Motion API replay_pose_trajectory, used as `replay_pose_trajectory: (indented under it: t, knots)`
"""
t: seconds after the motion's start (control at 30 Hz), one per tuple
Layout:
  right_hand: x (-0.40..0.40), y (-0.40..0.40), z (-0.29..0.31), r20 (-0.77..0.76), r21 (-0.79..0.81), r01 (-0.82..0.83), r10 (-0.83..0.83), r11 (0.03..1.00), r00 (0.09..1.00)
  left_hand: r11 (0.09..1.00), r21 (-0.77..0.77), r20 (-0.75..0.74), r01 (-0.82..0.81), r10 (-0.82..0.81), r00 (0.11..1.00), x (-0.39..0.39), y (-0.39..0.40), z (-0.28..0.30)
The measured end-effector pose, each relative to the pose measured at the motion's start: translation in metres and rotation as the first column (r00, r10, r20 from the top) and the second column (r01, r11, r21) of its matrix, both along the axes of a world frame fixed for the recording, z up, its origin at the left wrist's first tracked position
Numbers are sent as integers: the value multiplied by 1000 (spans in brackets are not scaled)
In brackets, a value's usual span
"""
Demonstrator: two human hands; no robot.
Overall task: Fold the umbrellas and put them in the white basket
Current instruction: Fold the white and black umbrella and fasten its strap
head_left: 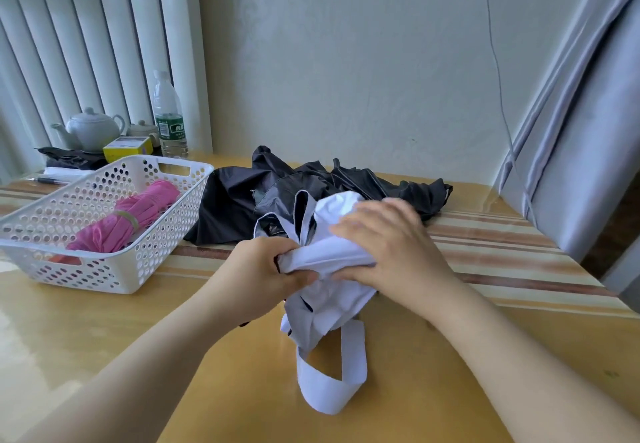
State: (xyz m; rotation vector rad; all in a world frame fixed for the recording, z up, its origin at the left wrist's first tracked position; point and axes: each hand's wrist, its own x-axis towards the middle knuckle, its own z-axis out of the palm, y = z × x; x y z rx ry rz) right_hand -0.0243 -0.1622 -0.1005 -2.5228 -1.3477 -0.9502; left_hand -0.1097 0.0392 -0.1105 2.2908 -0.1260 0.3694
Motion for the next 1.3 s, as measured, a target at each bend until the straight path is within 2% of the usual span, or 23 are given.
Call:
replay_pose_trajectory:
  t: [0.07,0.1,0.17,0.23,0.33,0.43,0.5,0.6,0.7,0.77,0.87,0.97,1.03,1.1,1.17,1.3]
  knots:
    - [5,-8,2,-45,178,101,-94,979,995,991,-127,42,-47,53,998,3,1,-3]
    - [4,-10,4,-120,289,148,-118,946,986,979,-192,60,-60,73,996,5,1,-2]
    - [0,-10,12,-294,500,254,-113,828,949,950,-309,105,-51,87,991,12,-2,3]
    - [-4,-8,27,-387,610,344,-111,713,916,909,-416,137,-12,76,988,19,-9,12]
    - [3,-2,44,-462,635,395,-83,664,883,875,-480,82,59,-22,996,28,-22,23]
    - [17,4,39,-635,590,427,67,685,770,819,-572,-23,52,-79,997,40,-36,18]
    - [20,8,28,-721,564,412,184,716,668,723,-690,-78,-9,-62,995,46,-40,10]
    - [21,10,8,-751,553,367,259,748,607,522,-852,-122,-25,-152,981,54,-43,-1]
    - [32,8,-12,-739,657,418,428,627,520,431,-902,-138,-11,-263,955,60,-43,-9]
    - [37,9,-20,-724,689,466,495,555,481,423,-906,-155,-4,-325,933,63,-42,-13]
    - [37,12,-29,-713,698,443,494,563,497,473,-879,-148,55,-381,913,65,-40,-18]
    - [39,12,-34,-727,678,389,490,624,481,392,-917,-106,68,-404,909,66,-36,-22]
    - [37,10,-34,-692,689,360,423,628,585,309,-951,-103,16,-365,925,68,-34,-25]
    - [31,3,-33,-638,695,373,287,615,715,293,-956,-116,-18,-320,940,69,-33,-27]
    - [25,-4,-31,-603,699,364,233,615,763,361,-933,-111,-4,-276,955,69,-35,-28]
    - [20,-6,-32,-652,529,291,162,797,741,559,-828,-90,44,-210,973,67,-39,-32]
